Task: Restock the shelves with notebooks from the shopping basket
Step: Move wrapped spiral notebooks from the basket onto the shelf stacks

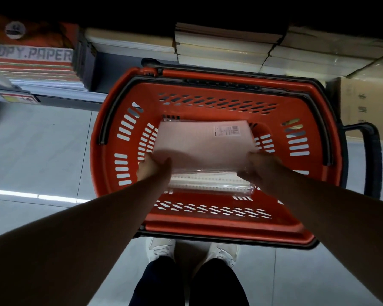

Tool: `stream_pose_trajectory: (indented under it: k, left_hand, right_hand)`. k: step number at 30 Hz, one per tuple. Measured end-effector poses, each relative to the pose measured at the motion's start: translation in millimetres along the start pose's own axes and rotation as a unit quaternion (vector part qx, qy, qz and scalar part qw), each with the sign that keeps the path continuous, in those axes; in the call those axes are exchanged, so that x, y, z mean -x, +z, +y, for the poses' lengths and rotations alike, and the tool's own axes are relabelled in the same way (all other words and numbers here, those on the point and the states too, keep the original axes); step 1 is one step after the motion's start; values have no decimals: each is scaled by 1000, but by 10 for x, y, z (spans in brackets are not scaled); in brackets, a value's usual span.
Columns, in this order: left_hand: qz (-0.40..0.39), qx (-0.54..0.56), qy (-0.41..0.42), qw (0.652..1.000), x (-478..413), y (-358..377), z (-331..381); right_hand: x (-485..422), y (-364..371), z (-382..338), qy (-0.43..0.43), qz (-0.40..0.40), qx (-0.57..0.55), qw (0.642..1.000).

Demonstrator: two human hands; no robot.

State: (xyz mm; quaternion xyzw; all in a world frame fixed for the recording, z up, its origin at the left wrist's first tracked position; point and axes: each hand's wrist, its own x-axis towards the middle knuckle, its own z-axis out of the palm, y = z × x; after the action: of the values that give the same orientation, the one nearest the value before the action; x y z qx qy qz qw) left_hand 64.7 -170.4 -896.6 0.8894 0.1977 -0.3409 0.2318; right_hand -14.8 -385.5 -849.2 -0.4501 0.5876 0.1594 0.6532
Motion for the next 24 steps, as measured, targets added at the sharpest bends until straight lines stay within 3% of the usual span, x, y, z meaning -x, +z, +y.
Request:
stream_pose_trajectory:
  k: [3,8,11,14,16,18,21,24]
  left_hand:
    - [-23,-106,61,992,115,-7,3]
    - [-38,-295,220,929,216,-145,128]
    - [-62,-326,361,871,336,-152,343]
    - [-88,-225,392,888,450,-169,527]
    - [-50,-223,430,874,497,-202,580]
    - [60,-272,464,841,588,-316,605]
    - [79,-203,440,871,684,-525,642]
    - [30,-158,412,897,779,-690,658]
  right_hand:
    - [49,66,-92,-17,4,4,1000]
    - [205,-6,-226,-21,29,26,999]
    - [291,-73,-297,-32,17,26,999]
    - [402,-139,-361,-27,20,18,999]
    - [431,-177,-381,-37,-3,32,999]
    - [473,-263,-414,-37,-18,0,999]
    - [563,-417,-466,-17,-8,-45,999]
    - [702,-480,-498,-20,28,4,999]
